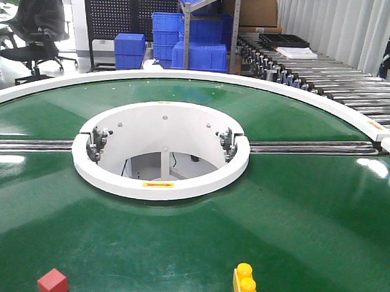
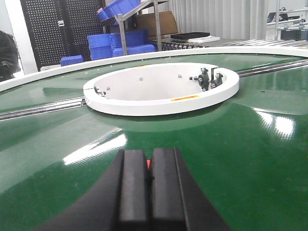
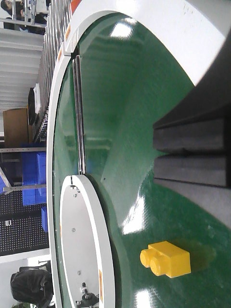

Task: Pick red and yellow blocks into blue bin

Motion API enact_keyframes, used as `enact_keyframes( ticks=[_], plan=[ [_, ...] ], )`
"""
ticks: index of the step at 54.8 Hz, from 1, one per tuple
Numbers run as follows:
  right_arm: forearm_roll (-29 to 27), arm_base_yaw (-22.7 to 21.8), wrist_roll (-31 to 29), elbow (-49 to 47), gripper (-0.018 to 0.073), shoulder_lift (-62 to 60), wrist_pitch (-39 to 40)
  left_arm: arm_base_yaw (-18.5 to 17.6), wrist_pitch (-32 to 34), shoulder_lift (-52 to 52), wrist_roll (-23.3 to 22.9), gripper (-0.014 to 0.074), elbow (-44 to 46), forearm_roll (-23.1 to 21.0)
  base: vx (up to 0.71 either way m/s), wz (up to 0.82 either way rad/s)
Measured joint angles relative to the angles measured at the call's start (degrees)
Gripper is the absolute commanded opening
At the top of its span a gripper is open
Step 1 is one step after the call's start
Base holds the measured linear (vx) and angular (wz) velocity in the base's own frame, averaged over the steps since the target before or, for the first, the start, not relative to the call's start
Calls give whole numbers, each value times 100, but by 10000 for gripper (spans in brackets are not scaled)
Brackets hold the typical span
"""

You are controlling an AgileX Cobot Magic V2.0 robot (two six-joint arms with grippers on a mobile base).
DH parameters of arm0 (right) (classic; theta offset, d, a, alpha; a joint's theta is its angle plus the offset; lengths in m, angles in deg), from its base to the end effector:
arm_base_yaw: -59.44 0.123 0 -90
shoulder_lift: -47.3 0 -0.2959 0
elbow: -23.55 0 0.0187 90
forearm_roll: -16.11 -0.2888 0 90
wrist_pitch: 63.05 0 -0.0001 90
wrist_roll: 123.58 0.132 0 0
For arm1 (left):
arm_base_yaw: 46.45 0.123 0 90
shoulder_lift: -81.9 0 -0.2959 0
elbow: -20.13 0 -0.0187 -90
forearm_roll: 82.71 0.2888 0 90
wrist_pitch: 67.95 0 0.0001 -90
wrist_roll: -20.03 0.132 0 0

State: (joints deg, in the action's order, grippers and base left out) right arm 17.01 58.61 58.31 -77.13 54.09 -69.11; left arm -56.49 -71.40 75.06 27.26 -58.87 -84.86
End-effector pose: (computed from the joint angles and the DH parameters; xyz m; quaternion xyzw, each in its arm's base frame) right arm 0.1249 -0.0020 0.1911 0.0120 0.7203 0.0004 0.6936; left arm 0.1229 -0.0221 0.1994 0.0933 0.6965 -0.0316 0.7108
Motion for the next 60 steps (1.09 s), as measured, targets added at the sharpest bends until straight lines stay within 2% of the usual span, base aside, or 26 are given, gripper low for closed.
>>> enact_keyframes(
  ticks=[42, 45, 46, 49, 51, 55, 60],
  plan=[
    [0, 0, 0, 0, -7, 0, 0, 0, 26, 0, 0, 2, 0, 0, 0, 0],
    [0, 0, 0, 0, -7, 0, 77, 0, 245, 0, 0, 2, 0, 0, 0, 0],
    [-24, 0, 0, 0, -7, 0, 426, 0, 883, 0, -56, 2, 0, 0, 0, 0],
    [-90, 0, 0, 0, -7, 0, 768, 0, 1387, 0, -304, 2, 27, -36, 0, 0],
    [-90, 0, 0, -80, -7, 0, 835, 0, 1630, 0, -585, 2, 150, -84, 0, 0],
    [-49, 0, -10, -540, -7, 0, 756, 0, 1624, 0, -941, 2, 672, -108, 0, 1],
    [100, 0, -39, -1627, -7, 246, 606, 0, 1239, -222, -808, 2, 1676, -103, 0, 1]
  ],
)
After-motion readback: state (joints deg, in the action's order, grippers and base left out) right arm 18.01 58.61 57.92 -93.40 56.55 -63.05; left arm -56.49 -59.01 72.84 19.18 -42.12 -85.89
